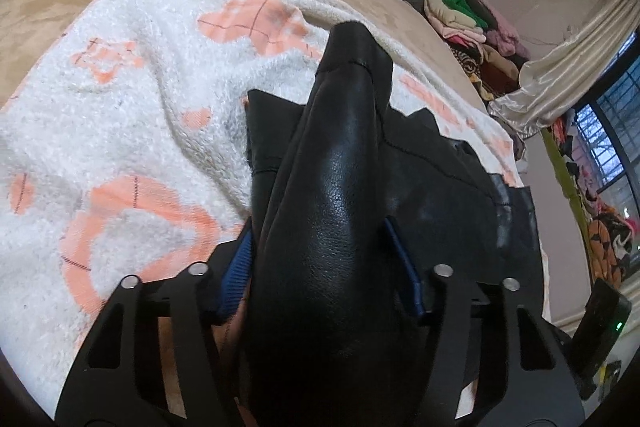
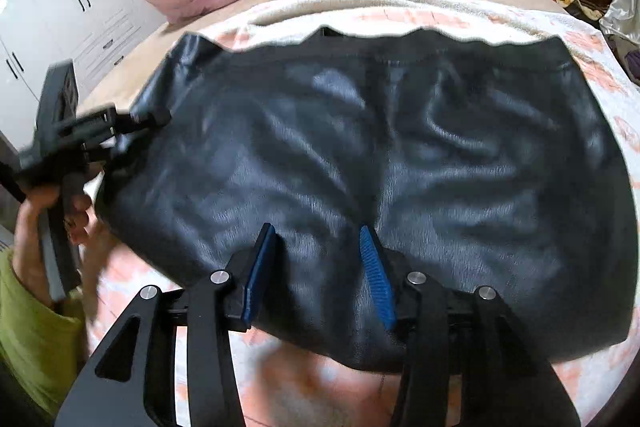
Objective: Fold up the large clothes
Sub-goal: 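Open the right tool over the jacket while the left tool keeps holding it, then grasp the jacket edge with the right tool and lift it up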
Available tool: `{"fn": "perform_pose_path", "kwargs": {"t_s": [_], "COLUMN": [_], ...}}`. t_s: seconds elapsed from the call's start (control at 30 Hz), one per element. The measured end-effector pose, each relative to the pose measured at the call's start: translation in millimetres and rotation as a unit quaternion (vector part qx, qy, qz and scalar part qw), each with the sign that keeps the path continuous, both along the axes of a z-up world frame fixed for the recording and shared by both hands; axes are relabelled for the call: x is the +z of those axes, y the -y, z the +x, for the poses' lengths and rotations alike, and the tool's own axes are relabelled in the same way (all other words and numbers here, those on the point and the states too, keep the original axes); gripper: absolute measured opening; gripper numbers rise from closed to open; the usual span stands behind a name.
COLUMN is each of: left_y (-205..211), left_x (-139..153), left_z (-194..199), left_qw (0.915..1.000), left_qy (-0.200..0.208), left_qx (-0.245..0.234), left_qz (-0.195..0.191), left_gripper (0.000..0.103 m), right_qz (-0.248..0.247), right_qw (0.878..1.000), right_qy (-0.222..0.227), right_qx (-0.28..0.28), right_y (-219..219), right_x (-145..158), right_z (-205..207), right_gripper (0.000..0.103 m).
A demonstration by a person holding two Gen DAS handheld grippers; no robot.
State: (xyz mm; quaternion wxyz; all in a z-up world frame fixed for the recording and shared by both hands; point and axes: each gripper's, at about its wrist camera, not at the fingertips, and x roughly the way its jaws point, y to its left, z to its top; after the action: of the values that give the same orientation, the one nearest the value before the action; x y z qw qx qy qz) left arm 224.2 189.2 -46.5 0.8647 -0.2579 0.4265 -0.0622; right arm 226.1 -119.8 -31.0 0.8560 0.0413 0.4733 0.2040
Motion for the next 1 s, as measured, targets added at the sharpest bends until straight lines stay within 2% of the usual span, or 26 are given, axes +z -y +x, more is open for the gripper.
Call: {"fn": "perform_pose_path", "kwargs": {"t_s": [0.07, 0.13, 0.23, 0.33, 0.43, 0.47, 0.53, 0.63, 0.73, 0.8, 0.87, 1.0], "left_y": [-2, -3, -8, -10, -15, -15, -15, -13, -13, -14, -13, -11], "left_x": [7, 11, 16, 18, 16, 16, 14, 10, 8, 6, 2, -6], "left_z": [-2, -4, -6, -5, -1, 0, 4, 9, 13, 17, 24, 33], "left_qw": [1.0, 0.9999, 0.9997, 0.9995, 0.9992, 0.999, 0.9989, 0.9989, 0.9989, 0.9992, 0.9995, 0.999], "left_qy": [0.007, 0.012, 0.017, 0.02, 0.021, 0.024, 0.021, 0.01, 0.008, 0.005, -0.007, -0.021], "left_qx": [0.003, 0.003, 0.003, 0.001, 0.002, 0.0, -0.004, -0.006, -0.005, -0.001, -0.008, -0.023], "left_qz": [-0.002, -0.005, -0.016, -0.022, -0.033, -0.037, -0.041, -0.044, -0.045, -0.04, -0.029, -0.032], "left_gripper": [0.045, 0.043, 0.04, 0.04, 0.04, 0.04, 0.046, 0.053, 0.058, 0.059, 0.064, 0.063], "right_qz": [0.009, -0.003, -0.006, -0.035, -0.05, -0.049, -0.05, -0.039, -0.019, -0.021, -0.018, -0.037], "right_qw": [1.0, 0.999, 0.998, 0.997, 0.996, 0.996, 0.996, 0.998, 0.999, 0.998, 0.999, 0.999], "right_qy": [0.027, 0.047, 0.045, 0.027, -0.041, -0.039, -0.031, 0.002, 0.039, 0.049, 0.045, 0.013], "right_qx": [-0.011, -0.024, -0.046, -0.056, -0.067, -0.07, -0.068, -0.054, -0.033, -0.022, -0.006, 0.01], "right_y": [-1, -3, -10, -23, -29, -29, -29, -22, -16, -18, -22, -36], "right_x": [21, 35, 42, 27, -17, -24, -23, 1, 29, 33, 30, -2], "right_z": [12, 28, 69, 103, 130, 132, 130, 112, 66, 44, 24, 1], "right_gripper": [0.041, 0.041, 0.04, 0.039, 0.039, 0.039, 0.039, 0.038, 0.038, 0.038, 0.038, 0.039]}}
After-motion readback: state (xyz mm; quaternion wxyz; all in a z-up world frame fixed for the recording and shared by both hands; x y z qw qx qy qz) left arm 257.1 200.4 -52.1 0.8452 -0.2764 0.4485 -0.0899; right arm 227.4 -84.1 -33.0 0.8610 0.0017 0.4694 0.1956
